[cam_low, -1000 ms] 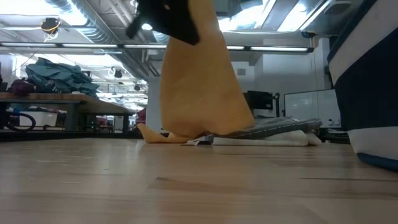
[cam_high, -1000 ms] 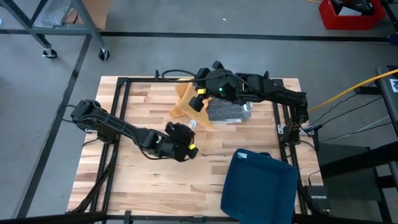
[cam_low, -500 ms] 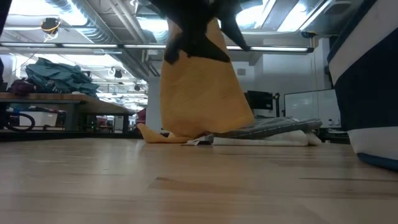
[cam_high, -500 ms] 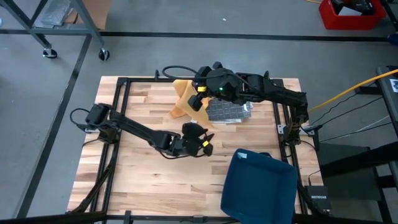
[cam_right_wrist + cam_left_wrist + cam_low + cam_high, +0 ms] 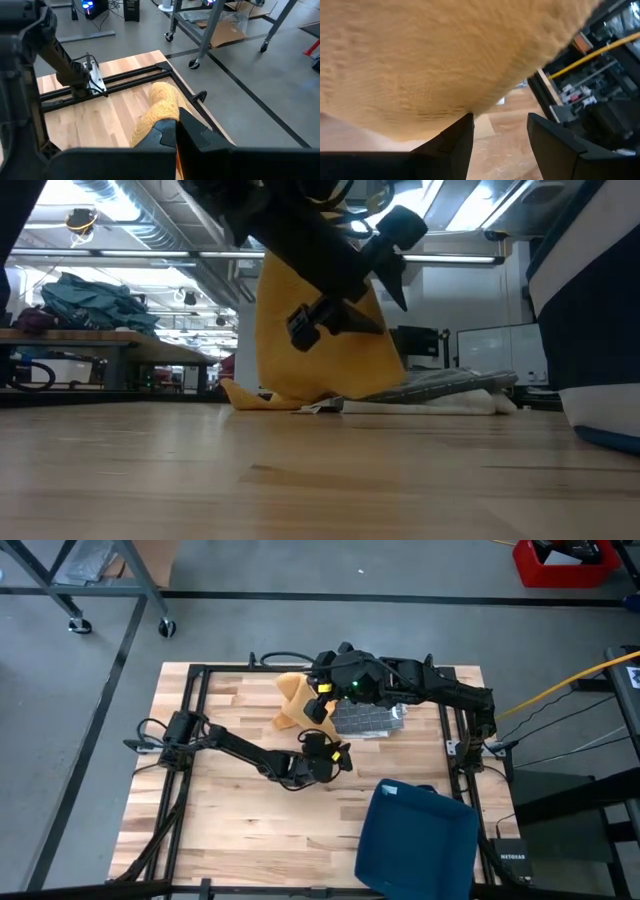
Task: Fold towel
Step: Fold the yellow kitchen towel
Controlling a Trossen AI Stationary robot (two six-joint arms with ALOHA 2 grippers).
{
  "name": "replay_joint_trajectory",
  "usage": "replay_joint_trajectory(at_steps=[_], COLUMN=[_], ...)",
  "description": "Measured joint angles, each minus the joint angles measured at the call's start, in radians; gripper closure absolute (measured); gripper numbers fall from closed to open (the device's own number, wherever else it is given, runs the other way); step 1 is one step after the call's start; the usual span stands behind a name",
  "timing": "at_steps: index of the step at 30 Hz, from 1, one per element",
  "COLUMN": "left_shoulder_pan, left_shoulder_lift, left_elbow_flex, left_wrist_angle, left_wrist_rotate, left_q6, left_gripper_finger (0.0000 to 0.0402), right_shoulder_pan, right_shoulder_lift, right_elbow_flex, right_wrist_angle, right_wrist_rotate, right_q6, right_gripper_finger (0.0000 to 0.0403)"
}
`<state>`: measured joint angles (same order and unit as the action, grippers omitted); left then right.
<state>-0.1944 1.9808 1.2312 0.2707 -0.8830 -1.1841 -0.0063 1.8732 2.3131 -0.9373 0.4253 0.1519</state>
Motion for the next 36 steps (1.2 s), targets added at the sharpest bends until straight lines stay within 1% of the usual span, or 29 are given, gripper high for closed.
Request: replay_joint_trajectory(at_steps=[11, 16, 21, 26, 28, 36], left_shoulder_pan=[-0.002, -0.007, -0.042, -0.061, -0.060, -0.052], left_shoulder_lift=[0.000, 0.000, 0.000, 0.000, 0.000, 0.000], left_elbow_flex=[0.000, 0.000, 0.000, 0.001, 0.001, 0.001], left_wrist_angle=[0.001, 0.007, 0.010, 0.002, 0.000, -0.008], left_wrist_rotate=[-0.092, -0.099, -0.110, -0.186, -0.197, -0.199], left_q6=[-0.160, -0.279, -0.305, -0.339, -0.355, -0.383], left_gripper_finger=[0.0224, 0.0224, 0.0224, 0.0224, 0.0226, 0.0257], right_shoulder_pan=[0.000, 0.000, 0.000, 0.000, 0.000, 0.000], right_shoulder_lift=[0.029, 0.035, 0.043, 0.043, 0.043, 0.043], right_elbow_flex=[0.001, 0.001, 0.001, 0.001, 0.001, 0.001], right_wrist_angle=[-0.017, 0.009, 0.058, 0.101, 0.115, 0.159], right_wrist_rotate=[-0.019, -0.007, 0.004, -0.003, -0.007, -0.007], right_q6=[-0.001, -0.001, -0.001, 0.000, 0.000, 0.025], right_gripper_finger=[0.0402, 0.0402, 0.0402, 0.0402, 0.0402, 0.0402])
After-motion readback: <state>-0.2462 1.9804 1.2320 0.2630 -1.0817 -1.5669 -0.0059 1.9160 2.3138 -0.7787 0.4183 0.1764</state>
